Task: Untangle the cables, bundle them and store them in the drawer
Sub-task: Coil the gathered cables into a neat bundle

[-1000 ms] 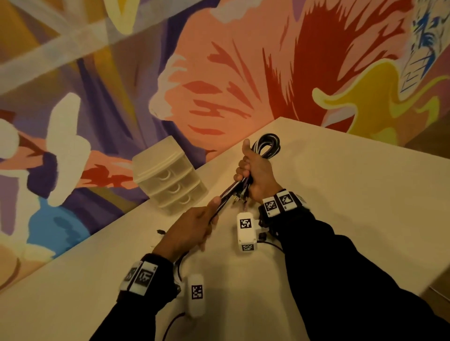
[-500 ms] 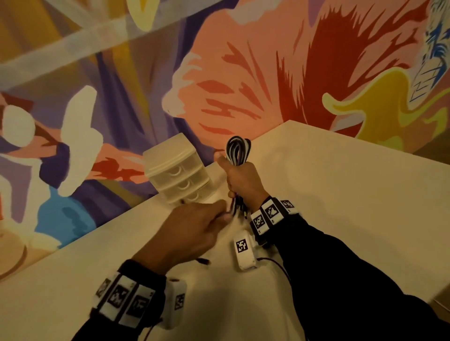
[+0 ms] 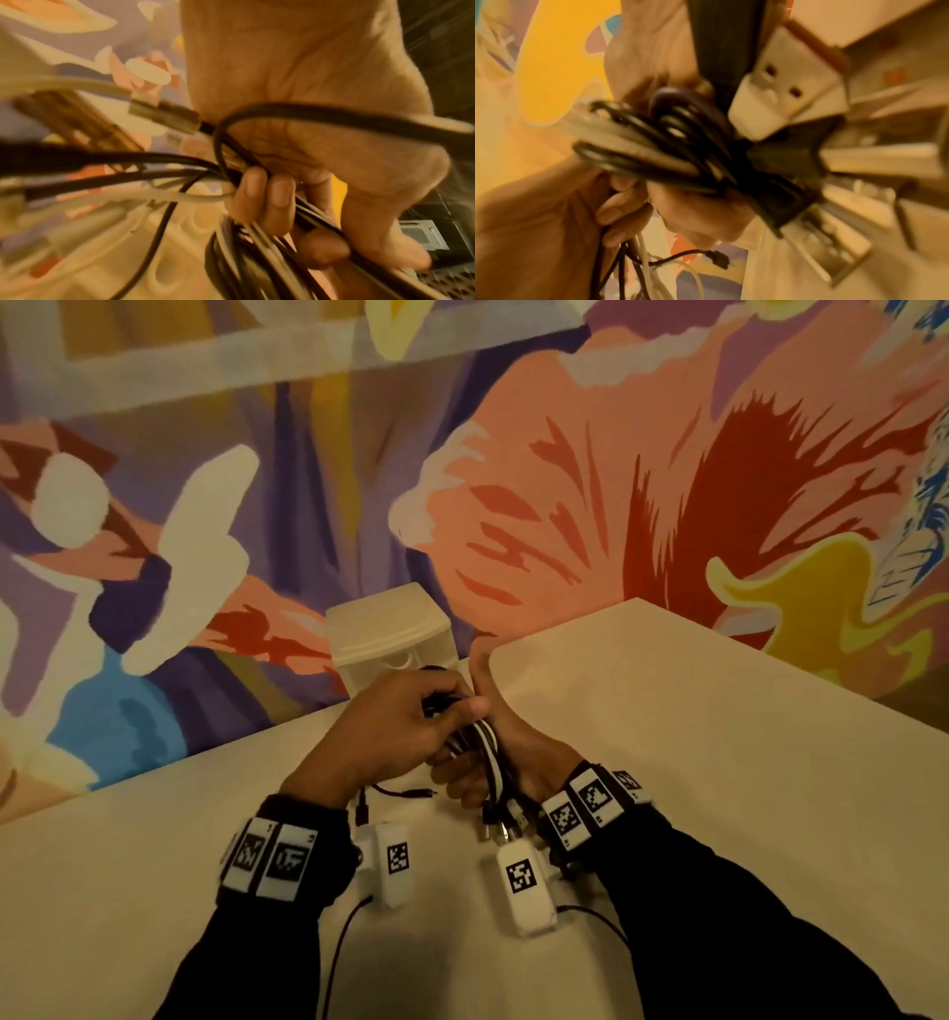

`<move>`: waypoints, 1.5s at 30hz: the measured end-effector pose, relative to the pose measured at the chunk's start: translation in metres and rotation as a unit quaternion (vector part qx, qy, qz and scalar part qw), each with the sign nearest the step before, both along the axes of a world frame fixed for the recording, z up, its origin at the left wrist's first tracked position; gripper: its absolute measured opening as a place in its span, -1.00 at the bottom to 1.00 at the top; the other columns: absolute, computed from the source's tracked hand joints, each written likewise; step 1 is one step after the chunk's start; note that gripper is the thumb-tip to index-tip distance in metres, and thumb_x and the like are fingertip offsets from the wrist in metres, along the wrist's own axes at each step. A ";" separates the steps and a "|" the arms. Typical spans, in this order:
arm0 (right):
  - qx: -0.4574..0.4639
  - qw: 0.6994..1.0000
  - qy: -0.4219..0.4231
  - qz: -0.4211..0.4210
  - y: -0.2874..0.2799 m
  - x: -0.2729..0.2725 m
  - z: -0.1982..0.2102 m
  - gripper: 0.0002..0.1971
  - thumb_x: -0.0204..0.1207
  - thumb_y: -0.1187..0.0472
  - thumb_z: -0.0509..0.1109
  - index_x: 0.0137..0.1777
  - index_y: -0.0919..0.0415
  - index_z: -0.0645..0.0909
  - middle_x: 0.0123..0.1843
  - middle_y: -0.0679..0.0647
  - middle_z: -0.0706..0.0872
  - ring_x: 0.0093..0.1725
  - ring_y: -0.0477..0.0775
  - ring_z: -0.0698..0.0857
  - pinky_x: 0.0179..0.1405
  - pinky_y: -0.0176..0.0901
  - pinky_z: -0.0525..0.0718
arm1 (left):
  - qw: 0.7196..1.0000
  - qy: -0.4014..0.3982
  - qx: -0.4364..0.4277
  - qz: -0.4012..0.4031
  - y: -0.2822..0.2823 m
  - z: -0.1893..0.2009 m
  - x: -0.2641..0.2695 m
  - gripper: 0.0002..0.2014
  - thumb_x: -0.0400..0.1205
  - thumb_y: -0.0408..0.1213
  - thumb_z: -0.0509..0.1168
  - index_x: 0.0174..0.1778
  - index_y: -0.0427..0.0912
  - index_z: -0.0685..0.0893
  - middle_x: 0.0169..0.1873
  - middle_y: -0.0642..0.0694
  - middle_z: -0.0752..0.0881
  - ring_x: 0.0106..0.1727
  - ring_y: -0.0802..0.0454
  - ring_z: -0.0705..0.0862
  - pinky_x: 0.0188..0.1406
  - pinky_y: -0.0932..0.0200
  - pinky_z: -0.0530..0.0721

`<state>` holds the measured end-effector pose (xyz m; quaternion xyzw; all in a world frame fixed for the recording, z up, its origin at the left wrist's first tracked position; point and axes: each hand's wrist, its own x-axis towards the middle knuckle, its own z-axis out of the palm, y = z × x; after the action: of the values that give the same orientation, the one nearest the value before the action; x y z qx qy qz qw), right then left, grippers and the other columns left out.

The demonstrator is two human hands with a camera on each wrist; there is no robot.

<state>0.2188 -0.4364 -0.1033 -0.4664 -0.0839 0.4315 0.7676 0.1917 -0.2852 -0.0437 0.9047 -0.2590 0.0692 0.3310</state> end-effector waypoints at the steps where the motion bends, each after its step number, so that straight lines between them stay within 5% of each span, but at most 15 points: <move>1: -0.008 1.000 0.000 0.009 0.002 0.000 0.000 0.08 -0.02 -0.99 -0.13 -0.31 0.13 0.41 -0.52 -0.03 0.33 -0.61 -0.12 0.28 -0.58 -0.31 0.14 | 1.000 0.014 -0.006 0.005 0.006 0.004 0.002 -0.78 0.70 0.09 0.49 -0.11 0.04 0.76 -0.27 0.04 0.83 -0.24 0.02 0.82 -0.04 -0.22 0.83; 8: 0.040 0.998 0.035 0.033 0.007 -0.005 0.004 0.13 0.02 -0.95 -0.06 -0.24 0.22 0.56 -0.46 0.03 0.55 -0.59 -0.09 0.44 -0.67 -0.31 0.40 | 0.998 0.053 -0.016 0.029 0.027 0.011 0.009 -0.51 0.36 0.37 0.63 -0.16 0.05 0.73 -0.30 0.14 0.77 -0.20 0.13 0.72 -0.08 -0.06 0.71; 10: 0.041 0.998 0.019 0.039 0.007 -0.006 0.003 0.11 -0.03 -0.94 0.08 -0.21 0.22 0.57 -0.41 0.03 0.55 -0.54 -0.09 0.44 -0.62 -0.28 0.44 | 0.997 0.068 -0.021 0.030 0.030 0.012 0.010 -0.54 0.38 0.27 0.68 -0.14 -0.01 0.75 -0.31 0.12 0.78 -0.23 0.19 0.71 -0.13 -0.01 0.68; 12: 0.044 0.997 -0.014 0.063 0.007 -0.008 0.001 0.04 -0.08 -0.83 0.43 -0.12 0.21 0.58 -0.33 0.02 0.58 -0.47 -0.11 0.49 -0.54 -0.26 0.52 | 0.996 0.087 -0.030 0.015 0.033 0.011 0.011 -0.58 0.41 0.17 0.71 -0.11 -0.04 0.75 -0.21 -0.06 0.83 -0.10 -0.05 0.78 0.07 -0.21 0.76; 16: 0.001 0.988 -0.108 0.107 0.005 -0.012 -0.002 -0.26 0.11 -0.21 0.90 0.01 0.18 0.53 -0.24 0.00 0.60 -0.34 -0.12 0.59 -0.34 -0.29 0.65 | 0.996 0.093 -0.015 -0.008 0.039 0.012 0.009 -0.68 0.55 0.10 0.64 -0.04 -0.03 0.76 -0.11 -0.04 0.88 0.04 -0.08 0.82 0.28 -0.22 0.78; 18: -0.112 0.971 -0.188 0.094 0.007 -0.012 0.000 -0.53 0.36 0.22 0.80 -0.12 0.14 0.47 -0.27 0.06 0.45 -0.37 -0.06 0.50 -0.37 -0.28 0.55 | 0.994 0.106 -0.010 -0.008 0.044 0.009 0.009 -0.65 0.56 0.13 0.63 -0.02 -0.05 0.76 -0.14 -0.02 0.89 0.01 -0.05 0.83 0.26 -0.13 0.77; 20: -0.186 0.956 -0.214 0.069 0.010 -0.010 0.000 -0.67 0.44 0.48 0.49 -0.25 0.12 0.42 -0.32 0.08 0.37 -0.46 -0.07 0.44 -0.46 -0.28 0.50 | 0.991 0.133 -0.031 -0.017 0.050 0.000 0.014 -0.61 0.56 0.13 0.64 0.01 -0.09 0.76 -0.17 -0.10 0.89 -0.03 -0.10 0.84 0.28 -0.18 0.76; 23: -0.263 0.947 -0.174 0.060 0.012 -0.009 -0.001 -0.71 0.30 0.43 0.36 -0.37 0.06 0.35 -0.35 0.06 0.34 -0.49 -0.06 0.35 -0.52 -0.27 0.37 | 0.979 0.158 -0.125 -0.017 0.057 -0.024 0.017 -0.57 0.60 0.11 0.62 0.10 -0.15 0.73 -0.13 -0.51 0.76 -0.15 -0.15 0.73 0.02 -0.12 0.75; 27: -0.294 0.947 -0.109 0.063 0.013 -0.006 0.000 -0.77 0.22 0.40 0.31 -0.37 0.08 0.35 -0.38 0.03 0.34 -0.49 -0.02 0.30 -0.54 -0.27 0.29 | 0.963 0.201 -0.182 -0.018 0.066 -0.046 0.006 -0.62 0.64 -0.25 0.63 0.31 -0.13 0.68 0.14 -0.18 0.89 0.08 -0.12 0.83 0.08 -0.07 0.70; 29: -0.306 0.943 -0.108 0.069 0.015 -0.007 -0.001 -0.79 0.17 0.40 0.31 -0.35 0.10 0.38 -0.39 0.04 0.38 -0.49 -0.01 0.33 -0.53 -0.27 0.30 | 0.963 0.209 -0.172 -0.018 0.073 -0.051 0.001 -0.54 0.59 -0.40 0.63 0.36 -0.13 0.65 0.21 -0.26 0.86 0.09 -0.18 0.83 0.05 0.01 0.67; 31: -0.334 0.931 -0.124 0.080 0.021 -0.011 -0.001 -0.80 0.21 0.41 0.29 -0.35 0.10 0.39 -0.41 0.05 0.40 -0.49 0.01 0.34 -0.50 -0.23 0.28 | 0.961 0.193 -0.194 0.028 0.079 -0.057 -0.008 -0.55 0.60 -0.51 0.59 0.35 -0.22 0.61 0.16 -0.34 0.86 -0.08 0.09 0.84 -0.09 0.31 0.68; 34: -0.365 0.917 -0.138 0.087 0.033 -0.019 0.000 -0.82 0.26 0.40 0.29 -0.36 0.12 0.38 -0.41 0.07 0.39 -0.49 0.04 0.32 -0.49 -0.19 0.27 | 0.953 0.158 -0.237 0.108 0.085 -0.069 -0.023 -0.56 0.57 -0.38 0.65 0.29 -0.11 0.63 -0.08 -0.21 0.86 -0.24 0.24 0.77 -0.28 0.39 0.61; 39: -0.364 0.914 -0.141 0.112 0.057 -0.033 0.005 -0.85 0.28 0.37 0.30 -0.36 0.16 0.39 -0.44 0.06 0.42 -0.55 0.01 0.37 -0.61 -0.24 0.35 | 0.946 0.089 -0.246 0.191 0.097 -0.073 -0.041 -0.71 0.49 -0.32 0.62 0.08 0.00 0.77 -0.44 -0.01 0.79 -0.40 0.10 0.70 -0.16 0.07 0.68; 42: -0.377 0.906 -0.158 0.112 0.076 -0.041 0.009 -0.95 0.23 0.34 0.38 -0.39 0.22 0.57 -0.43 0.12 0.51 -0.53 0.05 0.46 -0.56 -0.21 0.42 | 0.936 0.058 -0.259 0.229 0.103 -0.073 -0.050 -0.75 0.32 -0.17 0.53 -0.09 0.14 0.86 -0.40 -0.06 0.86 -0.30 -0.10 0.82 -0.01 -0.20 0.82; 45: -0.403 0.892 -0.190 0.080 0.092 -0.043 0.017 -0.86 0.26 0.36 0.41 -0.49 0.22 0.63 -0.49 0.16 0.57 -0.59 0.07 0.52 -0.58 -0.19 0.47 | 0.922 0.004 -0.262 0.286 0.110 -0.076 -0.051 -0.67 0.24 0.06 0.47 -0.06 0.30 0.87 -0.46 0.06 0.80 -0.31 -0.03 0.77 -0.02 -0.13 0.84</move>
<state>0.1761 -0.3440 -0.0865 -0.8003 -0.0841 0.3919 0.4459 0.1407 -0.1752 -0.1201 0.8215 0.0396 0.2231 0.5233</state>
